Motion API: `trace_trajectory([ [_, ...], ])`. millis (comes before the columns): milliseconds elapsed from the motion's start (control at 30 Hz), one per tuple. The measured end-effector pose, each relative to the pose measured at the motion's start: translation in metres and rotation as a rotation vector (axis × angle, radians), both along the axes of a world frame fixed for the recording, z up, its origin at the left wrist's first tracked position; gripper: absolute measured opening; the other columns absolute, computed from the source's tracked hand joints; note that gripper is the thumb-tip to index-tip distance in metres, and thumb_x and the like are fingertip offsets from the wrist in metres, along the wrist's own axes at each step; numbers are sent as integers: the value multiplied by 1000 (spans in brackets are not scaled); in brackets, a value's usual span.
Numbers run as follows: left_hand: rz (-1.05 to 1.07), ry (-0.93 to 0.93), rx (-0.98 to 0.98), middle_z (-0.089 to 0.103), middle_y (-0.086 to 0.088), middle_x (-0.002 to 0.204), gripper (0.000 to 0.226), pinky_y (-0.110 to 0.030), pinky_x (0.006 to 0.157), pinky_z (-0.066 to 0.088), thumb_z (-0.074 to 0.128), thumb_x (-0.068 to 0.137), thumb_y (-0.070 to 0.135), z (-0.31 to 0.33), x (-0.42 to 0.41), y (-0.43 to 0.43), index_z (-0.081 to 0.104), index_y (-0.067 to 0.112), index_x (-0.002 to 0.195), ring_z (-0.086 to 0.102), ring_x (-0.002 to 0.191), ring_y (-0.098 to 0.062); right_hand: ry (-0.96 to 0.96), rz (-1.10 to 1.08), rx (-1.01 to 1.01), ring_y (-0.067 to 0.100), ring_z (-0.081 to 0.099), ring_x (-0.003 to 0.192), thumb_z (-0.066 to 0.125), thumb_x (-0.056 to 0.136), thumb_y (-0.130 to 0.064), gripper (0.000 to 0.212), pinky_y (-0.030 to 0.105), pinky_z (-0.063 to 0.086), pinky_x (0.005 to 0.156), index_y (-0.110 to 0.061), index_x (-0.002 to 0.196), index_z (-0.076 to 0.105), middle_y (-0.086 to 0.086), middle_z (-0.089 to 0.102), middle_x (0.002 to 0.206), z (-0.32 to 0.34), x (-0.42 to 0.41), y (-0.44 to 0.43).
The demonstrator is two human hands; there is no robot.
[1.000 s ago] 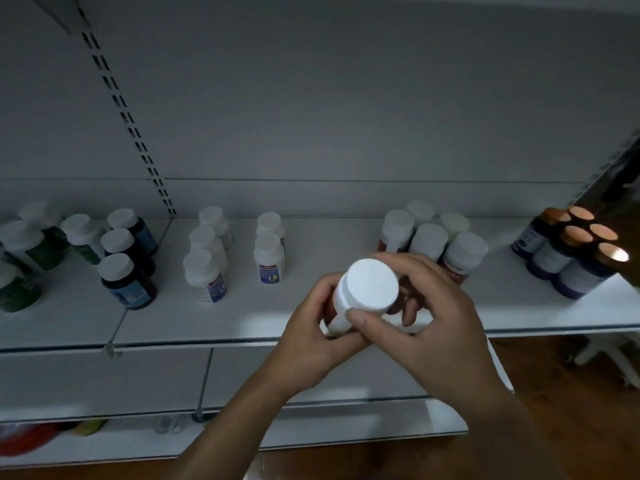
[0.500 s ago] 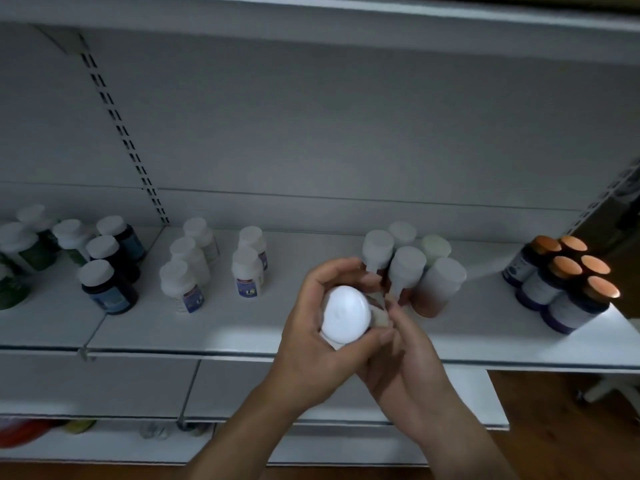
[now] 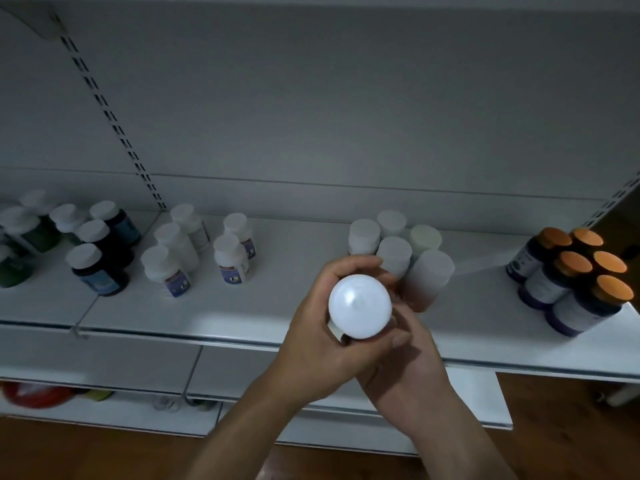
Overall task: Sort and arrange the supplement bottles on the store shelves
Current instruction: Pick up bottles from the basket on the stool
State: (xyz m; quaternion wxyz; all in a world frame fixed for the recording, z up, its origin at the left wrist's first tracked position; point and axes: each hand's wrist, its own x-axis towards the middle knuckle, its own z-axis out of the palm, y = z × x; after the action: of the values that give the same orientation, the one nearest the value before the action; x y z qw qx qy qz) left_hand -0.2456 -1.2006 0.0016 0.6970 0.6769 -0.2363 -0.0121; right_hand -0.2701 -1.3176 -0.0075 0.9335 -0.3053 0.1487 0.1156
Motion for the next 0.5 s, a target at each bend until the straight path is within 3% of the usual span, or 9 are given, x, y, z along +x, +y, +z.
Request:
trace_trajectory([
  [100,74,14,-88,65,0,118,62,-29,91,52,80,72,14,-3,4,5,48,22,125,64,112,-20,-61,-12,-196,23,64,92,47,93,-43,41,34,50,76,-18,102,77,17,69,109,-3,4,-8],
  [200,132,91,-180,65,-6,117,55,-30,87,55,75,73,22,-6,6,7,50,20,122,64,109,-23,-127,-64,-352,14,56,67,56,85,-44,36,27,44,59,-19,106,71,9,66,91,-3,5,-18],
  [300,171,190,-218,67,-1,113,49,-24,80,55,76,76,24,-8,6,6,54,19,120,67,104,-17,-275,-68,-606,15,65,70,65,80,-32,38,26,51,59,-28,117,58,-1,71,94,-3,3,-23],
  [400,132,221,-172,65,5,116,56,-22,77,54,77,74,28,-10,6,8,52,21,124,66,99,-11,-319,-90,-725,16,67,74,67,76,-27,34,26,53,60,-33,110,62,-4,71,94,-6,4,-26],
  [500,6,159,-97,56,6,129,64,-24,83,52,74,74,23,-11,8,15,45,23,132,60,109,-14,-275,-112,-724,14,65,70,68,76,-38,28,25,53,59,-29,102,66,-4,71,87,-7,6,-29],
])
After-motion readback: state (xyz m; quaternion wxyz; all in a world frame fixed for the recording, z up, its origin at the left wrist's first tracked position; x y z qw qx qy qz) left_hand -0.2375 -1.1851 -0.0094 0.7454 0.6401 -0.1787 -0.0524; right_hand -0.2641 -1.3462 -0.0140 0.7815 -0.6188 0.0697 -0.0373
